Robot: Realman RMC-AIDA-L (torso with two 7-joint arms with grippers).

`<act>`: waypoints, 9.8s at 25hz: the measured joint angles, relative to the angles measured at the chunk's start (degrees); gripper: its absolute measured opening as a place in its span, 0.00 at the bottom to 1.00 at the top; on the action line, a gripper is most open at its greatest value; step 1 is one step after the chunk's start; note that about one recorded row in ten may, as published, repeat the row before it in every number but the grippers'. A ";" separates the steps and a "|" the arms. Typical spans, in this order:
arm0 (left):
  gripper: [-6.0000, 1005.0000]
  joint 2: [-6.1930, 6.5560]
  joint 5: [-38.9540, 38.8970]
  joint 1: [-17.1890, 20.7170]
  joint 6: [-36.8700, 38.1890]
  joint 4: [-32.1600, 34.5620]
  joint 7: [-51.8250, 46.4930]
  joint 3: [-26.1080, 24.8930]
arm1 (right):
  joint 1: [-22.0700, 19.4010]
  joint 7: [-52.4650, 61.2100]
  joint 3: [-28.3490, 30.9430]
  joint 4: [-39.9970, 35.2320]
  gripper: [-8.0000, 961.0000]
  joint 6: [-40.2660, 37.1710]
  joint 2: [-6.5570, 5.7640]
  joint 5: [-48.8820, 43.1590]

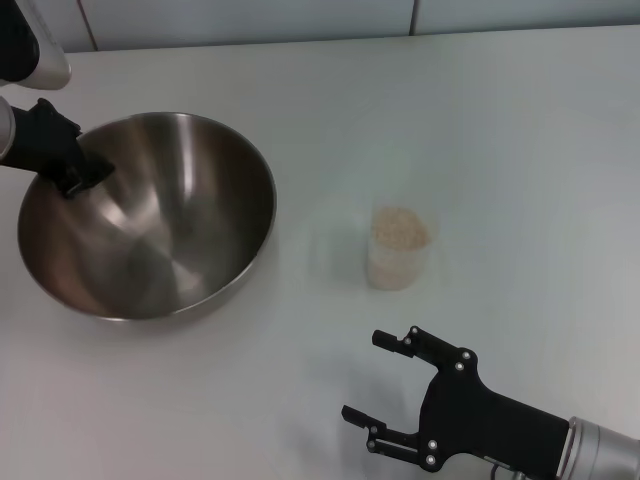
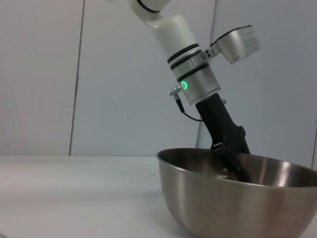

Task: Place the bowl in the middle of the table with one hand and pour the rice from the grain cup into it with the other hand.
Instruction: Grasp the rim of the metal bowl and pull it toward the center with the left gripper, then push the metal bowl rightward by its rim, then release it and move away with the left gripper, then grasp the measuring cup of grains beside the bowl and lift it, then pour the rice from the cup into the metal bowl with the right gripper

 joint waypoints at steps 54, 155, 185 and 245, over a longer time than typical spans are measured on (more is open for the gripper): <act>0.10 2.59 -0.21 -15.17 15.44 -16.54 -9.65 -13.31 | 0.99 -0.53 -0.44 0.00 0.81 -0.36 -0.13 0.00; 0.83 3.28 -62.50 35.82 27.68 -34.97 66.72 -15.43 | 1.73 -2.29 30.59 5.90 0.81 20.68 0.44 5.91; 0.83 3.04 -61.09 35.75 26.72 -34.97 66.28 -15.49 | 0.64 -4.36 30.61 7.56 0.03 16.35 0.44 6.93; 0.83 2.88 -58.33 33.33 27.04 -34.53 65.23 -14.80 | 11.75 -151.00 17.86 26.22 0.03 22.26 0.44 0.76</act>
